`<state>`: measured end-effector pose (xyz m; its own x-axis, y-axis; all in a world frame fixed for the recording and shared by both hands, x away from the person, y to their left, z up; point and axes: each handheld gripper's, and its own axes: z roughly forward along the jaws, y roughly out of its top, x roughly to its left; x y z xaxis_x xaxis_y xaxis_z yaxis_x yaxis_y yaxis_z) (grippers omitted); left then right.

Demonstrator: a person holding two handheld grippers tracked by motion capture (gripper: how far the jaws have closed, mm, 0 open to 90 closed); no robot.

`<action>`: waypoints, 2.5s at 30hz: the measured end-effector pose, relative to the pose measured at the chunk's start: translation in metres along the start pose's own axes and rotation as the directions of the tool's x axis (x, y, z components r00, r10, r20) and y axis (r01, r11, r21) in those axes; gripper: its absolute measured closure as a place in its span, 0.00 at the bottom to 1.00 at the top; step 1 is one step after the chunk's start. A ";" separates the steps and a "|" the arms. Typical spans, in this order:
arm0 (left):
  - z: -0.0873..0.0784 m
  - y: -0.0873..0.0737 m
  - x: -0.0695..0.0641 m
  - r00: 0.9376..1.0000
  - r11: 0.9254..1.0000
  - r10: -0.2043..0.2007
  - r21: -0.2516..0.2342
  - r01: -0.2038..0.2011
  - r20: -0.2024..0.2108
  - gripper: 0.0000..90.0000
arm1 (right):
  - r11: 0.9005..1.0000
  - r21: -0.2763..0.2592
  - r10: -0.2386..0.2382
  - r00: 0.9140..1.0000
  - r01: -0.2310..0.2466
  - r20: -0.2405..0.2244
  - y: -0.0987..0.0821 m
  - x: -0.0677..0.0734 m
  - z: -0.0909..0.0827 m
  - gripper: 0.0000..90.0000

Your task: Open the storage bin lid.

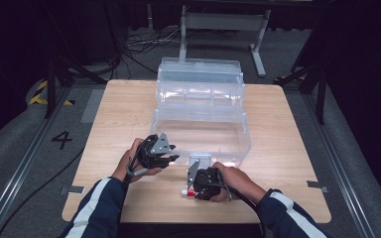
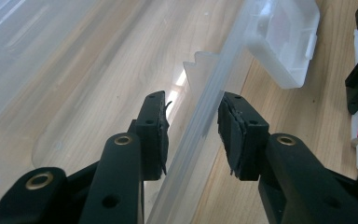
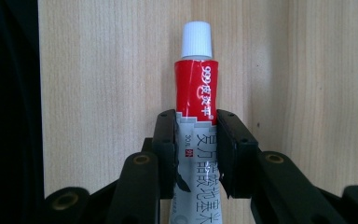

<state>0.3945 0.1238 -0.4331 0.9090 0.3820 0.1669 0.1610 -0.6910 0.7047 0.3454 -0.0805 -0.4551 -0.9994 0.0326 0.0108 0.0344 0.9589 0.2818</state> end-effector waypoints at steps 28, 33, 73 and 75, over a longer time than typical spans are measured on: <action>-0.014 0.007 -0.005 0.999 0.999 0.000 -0.038 -0.002 -0.042 0.51 | 0.999 -0.045 0.025 1.000 -0.024 0.014 -0.030 -0.004 -0.031 0.79; -0.029 0.008 -0.004 0.997 0.997 -0.018 -0.083 0.011 -0.077 0.42 | 0.998 -0.050 0.034 0.999 -0.033 0.023 -0.035 -0.005 -0.036 0.79; -0.062 -0.078 -0.013 0.973 0.989 -0.109 0.079 0.127 -0.202 0.27 | 0.988 -0.127 0.098 0.991 -0.085 0.096 -0.069 -0.009 -0.085 0.79; -0.059 -0.088 -0.012 0.975 0.985 -0.131 0.087 0.149 -0.180 0.27 | 0.987 -0.138 0.096 0.991 -0.082 0.098 -0.071 -0.009 -0.090 0.79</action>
<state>0.3465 0.2167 -0.4563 0.7960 0.5734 0.1942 0.3274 -0.6775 0.6586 0.3524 -0.1738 -0.3892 -0.9868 0.1516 -0.0561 0.1157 0.9049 0.4095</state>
